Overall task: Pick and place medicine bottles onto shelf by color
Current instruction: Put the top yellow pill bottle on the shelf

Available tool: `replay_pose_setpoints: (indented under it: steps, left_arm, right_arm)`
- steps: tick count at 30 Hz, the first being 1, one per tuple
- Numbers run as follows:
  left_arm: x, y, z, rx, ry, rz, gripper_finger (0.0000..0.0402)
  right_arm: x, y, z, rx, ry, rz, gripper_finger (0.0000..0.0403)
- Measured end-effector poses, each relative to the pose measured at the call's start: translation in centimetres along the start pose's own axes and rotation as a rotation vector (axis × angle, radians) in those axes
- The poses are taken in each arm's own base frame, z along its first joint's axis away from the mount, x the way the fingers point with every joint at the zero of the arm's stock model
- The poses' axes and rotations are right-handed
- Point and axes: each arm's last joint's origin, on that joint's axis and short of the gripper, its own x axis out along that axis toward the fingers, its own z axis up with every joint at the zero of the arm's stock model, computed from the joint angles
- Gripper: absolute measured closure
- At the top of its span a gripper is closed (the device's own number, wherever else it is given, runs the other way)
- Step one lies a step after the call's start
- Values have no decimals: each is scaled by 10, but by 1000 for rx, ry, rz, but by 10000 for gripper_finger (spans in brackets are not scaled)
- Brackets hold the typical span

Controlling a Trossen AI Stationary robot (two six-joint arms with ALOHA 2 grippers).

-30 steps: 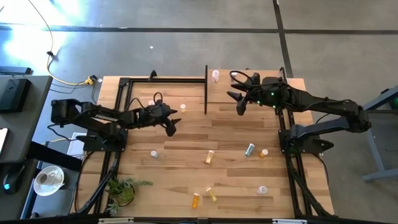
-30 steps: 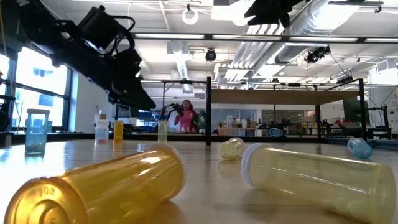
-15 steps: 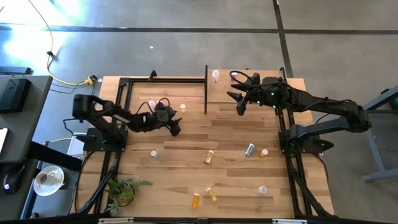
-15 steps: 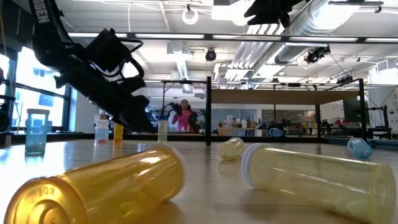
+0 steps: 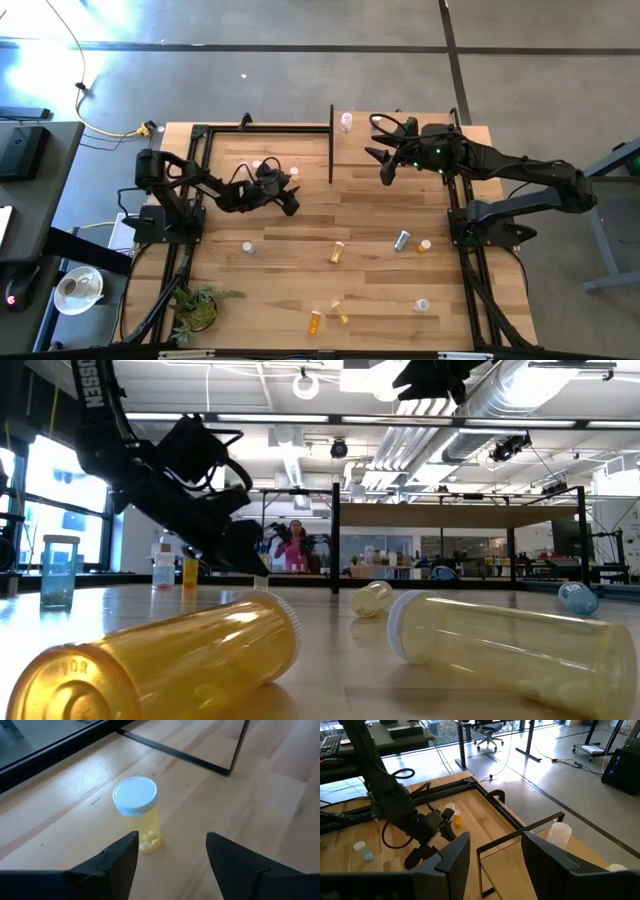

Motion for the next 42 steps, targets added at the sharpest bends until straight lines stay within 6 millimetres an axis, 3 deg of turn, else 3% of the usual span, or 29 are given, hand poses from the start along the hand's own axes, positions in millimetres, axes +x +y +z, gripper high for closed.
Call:
replay_pose_setpoints:
  steps: [12,22,42]
  left_arm:
    - [14,8,-4,-78,20,111,179]
    - [18,18,-3,-96,33,90,179]
    - [19,17,0,-111,9,59,179]
  right_arm:
    - [0,0,0,0,0,0,233]
    - [0,0,0,0,0,0,233]
    - [0,0,0,11,0,0,233]
